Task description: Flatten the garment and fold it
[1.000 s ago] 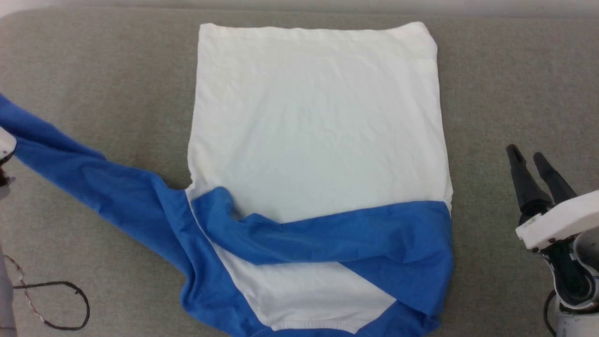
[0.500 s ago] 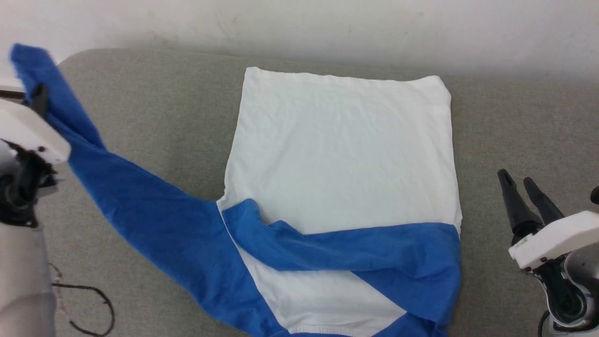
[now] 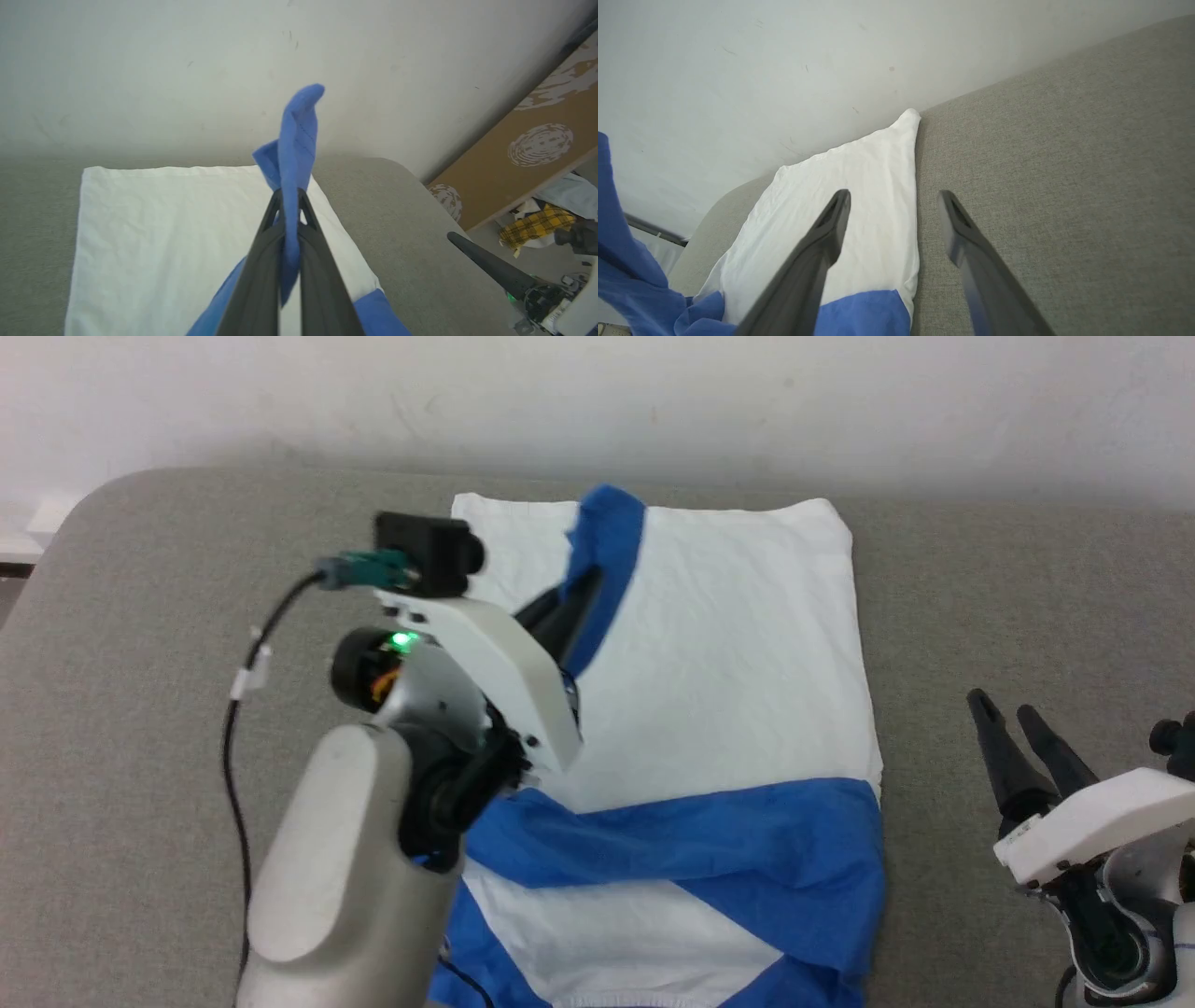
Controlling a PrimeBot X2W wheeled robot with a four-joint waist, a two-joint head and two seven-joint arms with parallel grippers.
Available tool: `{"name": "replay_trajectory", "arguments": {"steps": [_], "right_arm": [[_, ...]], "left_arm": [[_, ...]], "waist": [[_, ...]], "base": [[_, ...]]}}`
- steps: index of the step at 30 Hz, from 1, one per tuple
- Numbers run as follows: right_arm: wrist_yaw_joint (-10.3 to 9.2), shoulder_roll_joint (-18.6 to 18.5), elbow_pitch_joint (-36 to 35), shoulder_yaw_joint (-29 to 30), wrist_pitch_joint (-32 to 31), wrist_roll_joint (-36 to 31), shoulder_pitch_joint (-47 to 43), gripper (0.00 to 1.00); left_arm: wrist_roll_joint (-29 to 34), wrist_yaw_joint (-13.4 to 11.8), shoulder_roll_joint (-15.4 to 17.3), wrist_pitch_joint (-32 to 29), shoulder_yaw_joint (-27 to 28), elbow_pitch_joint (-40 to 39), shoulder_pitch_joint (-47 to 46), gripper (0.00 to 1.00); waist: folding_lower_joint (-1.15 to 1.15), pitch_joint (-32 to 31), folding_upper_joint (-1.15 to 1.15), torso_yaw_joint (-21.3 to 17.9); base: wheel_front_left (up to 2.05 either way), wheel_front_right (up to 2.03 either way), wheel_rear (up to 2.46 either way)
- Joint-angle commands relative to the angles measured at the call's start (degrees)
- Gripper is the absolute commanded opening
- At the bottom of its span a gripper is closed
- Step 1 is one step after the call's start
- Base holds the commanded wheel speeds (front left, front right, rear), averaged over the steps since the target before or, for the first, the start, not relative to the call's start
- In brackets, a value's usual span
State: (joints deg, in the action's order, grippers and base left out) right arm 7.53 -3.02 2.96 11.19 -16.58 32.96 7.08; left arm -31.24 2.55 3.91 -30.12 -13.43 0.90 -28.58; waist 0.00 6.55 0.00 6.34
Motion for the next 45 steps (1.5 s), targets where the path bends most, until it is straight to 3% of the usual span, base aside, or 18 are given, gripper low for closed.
{"name": "replay_trajectory", "arguments": {"steps": [1,9,16,17,18,23,27,34,38,41,45], "right_arm": [[-0.04,0.14,0.28,-0.19,0.35,0.54,-0.22,1.0],[-0.04,0.14,1.25,-1.46,1.14,1.04,0.89,1.0],[-0.04,0.14,1.74,-1.16,1.85,1.24,1.16,1.0],[-0.04,0.14,1.78,-1.06,1.91,1.25,1.1,1.0],[-0.04,0.14,1.8,-0.94,1.99,1.25,1.04,1.0],[-0.04,0.14,1.91,-0.48,2.04,1.11,1.05,1.0],[-0.04,0.14,1.81,-0.57,1.81,0.81,1.38,1.0],[-0.04,0.14,1.26,-1.64,0.88,0.09,1.93,1.0],[-0.04,0.14,0.94,-2.4,0.3,-0.22,2.33,1.0],[-0.04,0.14,1.18,-2.48,-0.39,-1.01,2.89,1.0],[-0.04,0.14,1.39,-2.68,-2.36,-3.32,5.63,1.0]], "left_arm": [[-0.48,0.46,-0.35,0.6,-2.15,0.99,0.94,0.0],[-4.26,0.55,-1.0,3.12,-19.58,9.96,0.78,0.0],[-6.08,1.35,-1.02,-3.65,-31.25,18.78,1.2,0.03],[-6.42,1.57,-1.02,-5.16,-32.26,19.52,1.23,0.48],[-6.93,1.73,-1.02,-6.28,-32.86,19.87,1.24,1.0],[-11.33,2.22,-1.02,-7.52,-31.51,17.3,0.83,1.0],[-15.53,-0.05,-0.97,-2.88,-24.48,12.67,-0.33,1.0],[-11.29,-5.49,3.59,21.27,-7.53,9.48,-2.3,1.0],[-8.56,-6.06,6.77,33.68,-1.43,11.5,-0.75,1.0],[-6.46,-7.04,8.66,39.7,1.0,13.61,0.65,1.0],[-4.69,-8.59,9.73,42.36,2.17,14.76,2.22,1.0]], "waist": [[0.0,0.3,0.0,-1.18],[0.0,1.73,0.0,-5.45],[0.0,2.39,0.0,-6.86],[0.0,2.45,0.0,-6.82],[0.0,2.49,0.0,-6.73],[0.0,2.47,0.0,-5.76],[0.0,2.01,0.0,-4.85],[0.0,1.48,0.0,-4.24],[0.0,1.92,0.0,-4.04],[0.0,2.59,0.0,-3.88],[0.0,4.15,0.0,-3.51]], "base": [[0.0,0.0,0.0],[0.0,0.0,0.0],[0.0,0.0,0.0],[0.0,0.0,0.0],[0.0,0.0,0.0],[0.0,0.0,0.0],[0.0,0.0,0.0],[0.0,0.0,0.0],[0.0,0.0,0.0],[0.0,0.0,0.0],[0.0,0.0,0.0]]}}
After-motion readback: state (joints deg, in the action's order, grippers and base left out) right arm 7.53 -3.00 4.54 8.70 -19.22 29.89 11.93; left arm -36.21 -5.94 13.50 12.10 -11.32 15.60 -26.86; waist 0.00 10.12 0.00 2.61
